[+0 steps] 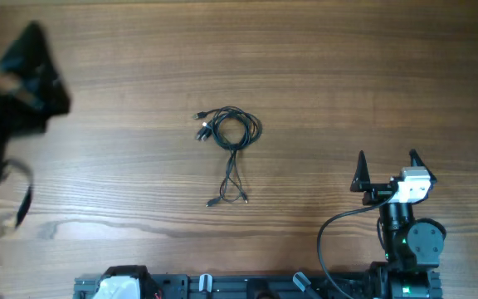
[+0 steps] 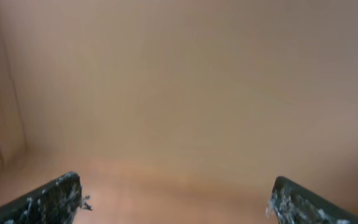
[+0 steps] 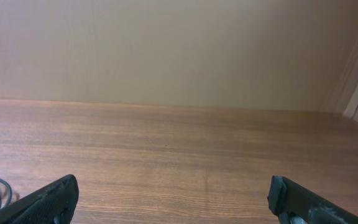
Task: Untangle cables
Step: 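Move the left gripper over the black cable bundle and lower it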
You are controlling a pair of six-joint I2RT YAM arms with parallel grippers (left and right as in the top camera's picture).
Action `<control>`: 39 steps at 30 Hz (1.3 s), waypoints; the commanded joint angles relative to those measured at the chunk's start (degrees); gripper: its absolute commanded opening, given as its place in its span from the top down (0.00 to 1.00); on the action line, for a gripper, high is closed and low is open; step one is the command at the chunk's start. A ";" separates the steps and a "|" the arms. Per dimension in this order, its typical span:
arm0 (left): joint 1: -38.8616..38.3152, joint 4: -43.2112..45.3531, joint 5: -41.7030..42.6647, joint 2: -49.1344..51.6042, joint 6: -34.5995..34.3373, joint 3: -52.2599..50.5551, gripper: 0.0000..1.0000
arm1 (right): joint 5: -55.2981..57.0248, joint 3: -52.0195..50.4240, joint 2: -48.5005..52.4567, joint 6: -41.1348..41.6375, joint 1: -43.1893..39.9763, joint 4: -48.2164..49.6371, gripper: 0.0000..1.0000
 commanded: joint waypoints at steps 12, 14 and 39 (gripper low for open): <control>-0.22 -32.74 13.79 27.10 -2.80 0.15 0.24 | -0.50 -0.07 -0.46 1.09 0.35 0.13 0.00; -0.35 -32.70 14.38 29.07 -2.91 -2.23 0.68 | -0.50 -0.07 -0.46 1.11 0.35 0.13 0.00; -11.52 -7.74 20.00 31.89 -7.37 -27.52 0.48 | -0.50 -0.07 -0.46 1.11 0.35 0.13 0.00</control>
